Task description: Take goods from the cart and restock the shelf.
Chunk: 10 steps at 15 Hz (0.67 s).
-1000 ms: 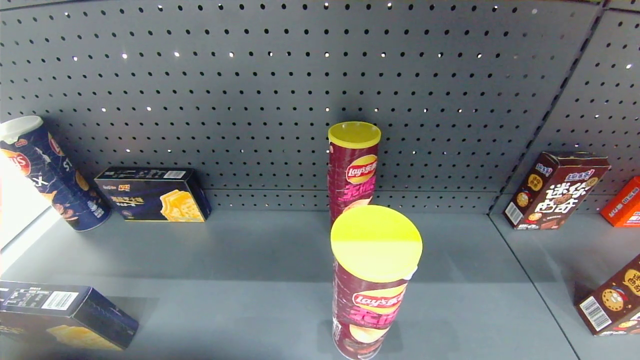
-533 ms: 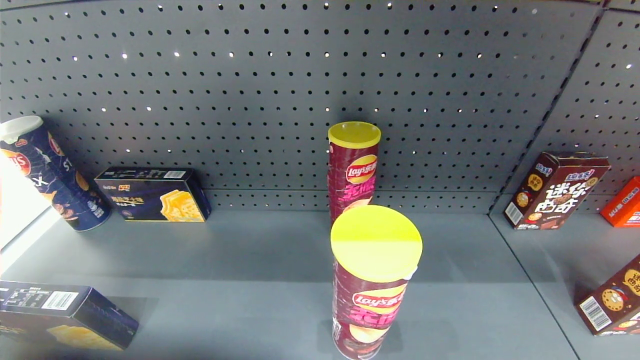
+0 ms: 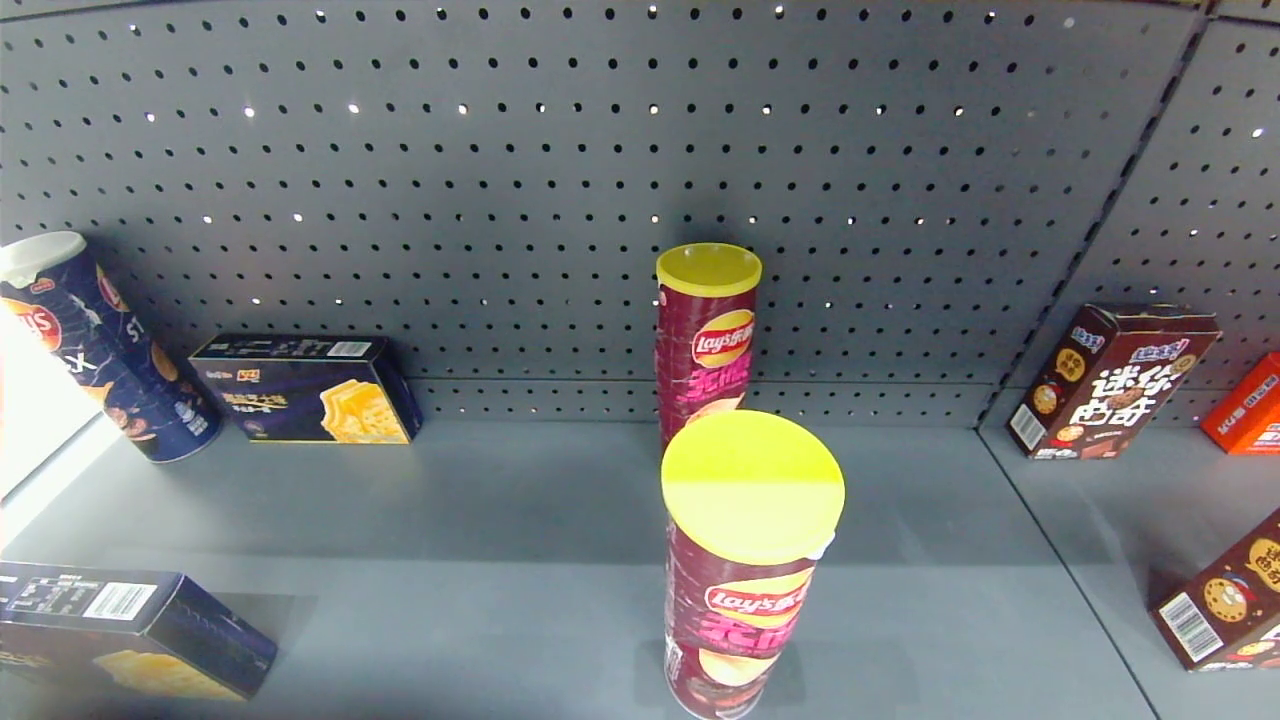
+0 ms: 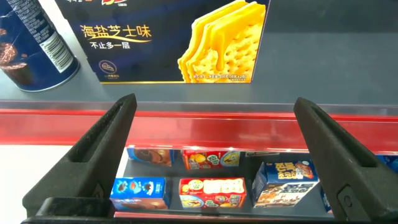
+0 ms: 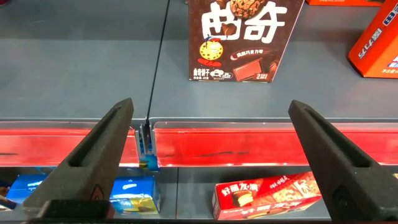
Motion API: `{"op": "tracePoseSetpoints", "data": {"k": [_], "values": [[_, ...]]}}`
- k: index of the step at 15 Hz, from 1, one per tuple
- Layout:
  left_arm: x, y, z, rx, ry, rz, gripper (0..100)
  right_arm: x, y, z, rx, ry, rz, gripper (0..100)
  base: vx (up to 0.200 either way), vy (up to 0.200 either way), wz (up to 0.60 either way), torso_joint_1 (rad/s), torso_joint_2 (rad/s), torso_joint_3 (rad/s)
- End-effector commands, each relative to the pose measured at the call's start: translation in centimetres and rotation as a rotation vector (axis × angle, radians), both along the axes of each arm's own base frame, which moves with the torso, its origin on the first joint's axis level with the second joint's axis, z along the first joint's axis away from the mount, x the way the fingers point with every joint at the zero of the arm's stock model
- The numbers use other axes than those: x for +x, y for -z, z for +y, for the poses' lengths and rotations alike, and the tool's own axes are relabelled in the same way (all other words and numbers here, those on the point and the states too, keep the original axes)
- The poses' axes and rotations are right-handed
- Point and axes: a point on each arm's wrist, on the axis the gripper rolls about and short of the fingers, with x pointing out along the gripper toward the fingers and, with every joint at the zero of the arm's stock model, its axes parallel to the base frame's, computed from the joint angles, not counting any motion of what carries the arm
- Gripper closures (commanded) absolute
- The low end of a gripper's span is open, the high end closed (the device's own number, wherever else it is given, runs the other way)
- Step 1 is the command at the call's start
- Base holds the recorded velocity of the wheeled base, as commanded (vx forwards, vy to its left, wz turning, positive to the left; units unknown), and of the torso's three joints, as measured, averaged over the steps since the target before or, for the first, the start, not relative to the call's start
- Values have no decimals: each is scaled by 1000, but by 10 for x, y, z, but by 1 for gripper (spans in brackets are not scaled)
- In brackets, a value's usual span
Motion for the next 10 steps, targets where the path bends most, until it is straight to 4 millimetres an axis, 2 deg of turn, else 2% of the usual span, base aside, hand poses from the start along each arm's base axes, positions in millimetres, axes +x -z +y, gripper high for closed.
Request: {"op": "tracePoseSetpoints", "data": {"k": [1,10], "values": [[0,0,0,0,-1,2,0,0,0,0,0,-2,2,0,0,0,0,0,0,0],[0,0,0,3,3,2,0,0,0,0,1,-2,2,0,0,0,0,0,0,0]]}}
